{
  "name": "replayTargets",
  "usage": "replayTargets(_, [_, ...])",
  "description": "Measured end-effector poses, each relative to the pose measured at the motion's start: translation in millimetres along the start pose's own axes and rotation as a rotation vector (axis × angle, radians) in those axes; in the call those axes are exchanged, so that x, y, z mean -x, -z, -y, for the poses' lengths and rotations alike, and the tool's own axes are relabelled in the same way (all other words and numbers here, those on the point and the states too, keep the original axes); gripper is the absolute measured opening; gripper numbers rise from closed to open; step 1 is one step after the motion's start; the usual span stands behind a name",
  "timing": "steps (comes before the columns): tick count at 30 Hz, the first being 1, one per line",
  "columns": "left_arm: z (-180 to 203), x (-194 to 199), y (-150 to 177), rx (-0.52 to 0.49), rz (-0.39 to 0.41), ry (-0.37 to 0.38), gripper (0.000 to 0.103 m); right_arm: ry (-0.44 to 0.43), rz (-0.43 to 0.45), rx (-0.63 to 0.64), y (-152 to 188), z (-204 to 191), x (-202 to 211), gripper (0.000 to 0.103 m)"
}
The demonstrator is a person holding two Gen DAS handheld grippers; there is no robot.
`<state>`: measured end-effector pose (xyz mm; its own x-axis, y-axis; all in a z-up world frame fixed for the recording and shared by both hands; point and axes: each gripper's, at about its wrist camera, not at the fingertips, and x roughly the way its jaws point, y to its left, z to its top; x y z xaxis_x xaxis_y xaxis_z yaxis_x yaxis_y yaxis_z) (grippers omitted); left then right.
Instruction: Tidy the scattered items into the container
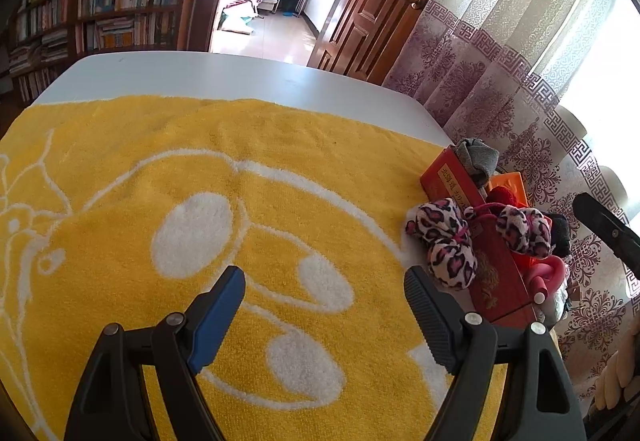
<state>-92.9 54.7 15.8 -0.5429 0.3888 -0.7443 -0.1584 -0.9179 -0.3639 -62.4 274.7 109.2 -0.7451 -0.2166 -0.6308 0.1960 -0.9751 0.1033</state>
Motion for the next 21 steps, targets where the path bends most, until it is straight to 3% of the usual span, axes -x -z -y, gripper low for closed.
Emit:
replayTargets(2, [0.2,0.2,0.2,0.000,0.002,-0.004,0.084,0.011,-0.032,0.022,5.8,-7.0,-10.1,0.018])
replayTargets(4, [-1.5,0.4,0.3,0.005,0.002,-0.003,0.084,0.006,-0.101,0.021,14.0,-10.0,-30.4,0.069])
replayTargets(5, [-2.8,0.9,0.3,0.009,0.002,-0.003,0.084,0.007,-0.138,0.009,19.2,-10.5,-41.8,0.073])
replayTargets(8, [-8.0,1.5,0.3,0.024,0.004,-0.001,0.084,0.015,-0.223,0.015,36.6,-16.3,-73.1,0.073])
replayTargets(13, [-12.9,-3.3,0.6,0.047,-0.017,0.018,0.084,0.177,-0.282,0.148,48.2,-43.9,-105.5,0.071])
replayTargets(16, [-16.1,-2.9,0.6,0.060,-0.019,0.027,0.084,0.334,-0.307,0.253,55.4,-58.2,-128.2,0.071])
replayTargets(18, [-18.6,-1.6,0.0,0.071,-0.017,0.031,0.084,0.375,-0.303,0.285,56.8,-62.1,-139.5,0.072])
replayTargets(20, [-21.9,-1.0,-0.7,0.087,-0.015,0.032,0.084,0.383,-0.292,0.266,53.2,-59.9,-144.7,0.063])
replayTargets(21, [-23.8,-0.7,-0.7,0.096,-0.015,0.033,0.084,0.400,-0.292,0.260,51.1,-58.4,-146.5,0.052])
